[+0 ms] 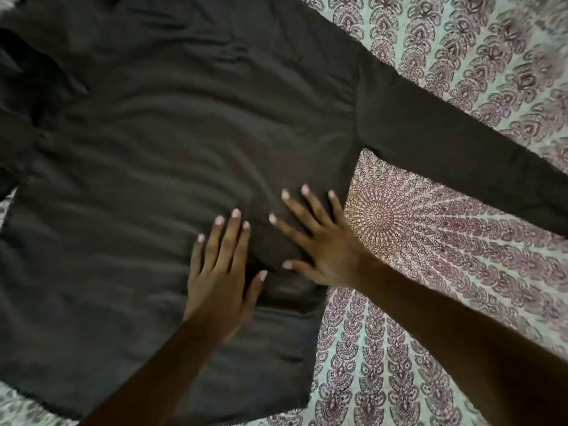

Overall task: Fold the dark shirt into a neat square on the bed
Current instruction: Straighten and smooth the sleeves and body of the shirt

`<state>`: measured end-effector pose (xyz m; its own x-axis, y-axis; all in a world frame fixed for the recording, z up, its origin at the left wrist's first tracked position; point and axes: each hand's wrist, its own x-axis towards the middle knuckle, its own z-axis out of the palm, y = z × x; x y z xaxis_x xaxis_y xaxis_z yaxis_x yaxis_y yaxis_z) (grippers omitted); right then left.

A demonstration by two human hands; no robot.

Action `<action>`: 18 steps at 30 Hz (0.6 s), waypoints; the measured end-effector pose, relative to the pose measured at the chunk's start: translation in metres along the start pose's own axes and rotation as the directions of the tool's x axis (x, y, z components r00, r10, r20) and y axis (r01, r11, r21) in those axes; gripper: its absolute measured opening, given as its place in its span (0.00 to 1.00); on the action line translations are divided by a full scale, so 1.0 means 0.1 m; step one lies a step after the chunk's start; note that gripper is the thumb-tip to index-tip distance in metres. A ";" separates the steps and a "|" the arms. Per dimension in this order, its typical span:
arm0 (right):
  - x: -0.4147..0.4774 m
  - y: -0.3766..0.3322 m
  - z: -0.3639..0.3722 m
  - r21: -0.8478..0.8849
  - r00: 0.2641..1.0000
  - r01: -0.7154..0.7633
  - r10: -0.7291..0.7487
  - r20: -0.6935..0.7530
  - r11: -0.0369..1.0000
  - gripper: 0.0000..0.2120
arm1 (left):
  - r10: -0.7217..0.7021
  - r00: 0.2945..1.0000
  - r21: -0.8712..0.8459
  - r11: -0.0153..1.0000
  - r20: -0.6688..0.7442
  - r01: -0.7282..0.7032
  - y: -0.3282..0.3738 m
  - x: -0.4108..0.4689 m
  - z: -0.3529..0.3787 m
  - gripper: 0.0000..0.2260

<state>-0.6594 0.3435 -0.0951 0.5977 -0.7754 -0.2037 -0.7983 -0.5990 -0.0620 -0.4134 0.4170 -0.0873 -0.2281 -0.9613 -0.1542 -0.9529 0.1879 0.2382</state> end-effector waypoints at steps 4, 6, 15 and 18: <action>-0.79 -0.32 0.04 0.058 0.990 0.131 -0.134 0.053 0.990 0.32 | 0.222 0.963 0.069 0.970 0.153 -0.235 -0.06 -0.48 0.20 0.40; -0.82 -0.36 0.00 0.097 0.999 0.039 -0.043 0.034 0.995 0.32 | 0.322 0.927 0.043 0.941 0.190 -0.336 0.00 -0.90 0.30 0.40; -0.39 -0.90 0.19 0.043 0.982 -0.179 0.181 -0.049 0.983 0.32 | 0.499 0.863 -0.145 0.862 0.081 -0.486 -0.01 -1.63 0.25 0.24; -1.14 -1.32 0.32 0.053 0.990 -0.134 0.136 -0.043 0.990 0.28 | 0.095 0.995 -0.117 0.989 0.033 -0.090 -0.23 -1.32 0.05 0.27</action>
<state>-0.6250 0.5173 -0.0946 0.4862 -0.8576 -0.1678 -0.8738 -0.4786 -0.0859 -0.3627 0.5403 -0.0776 -0.3238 -0.9320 -0.1629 -0.8984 0.2489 0.3618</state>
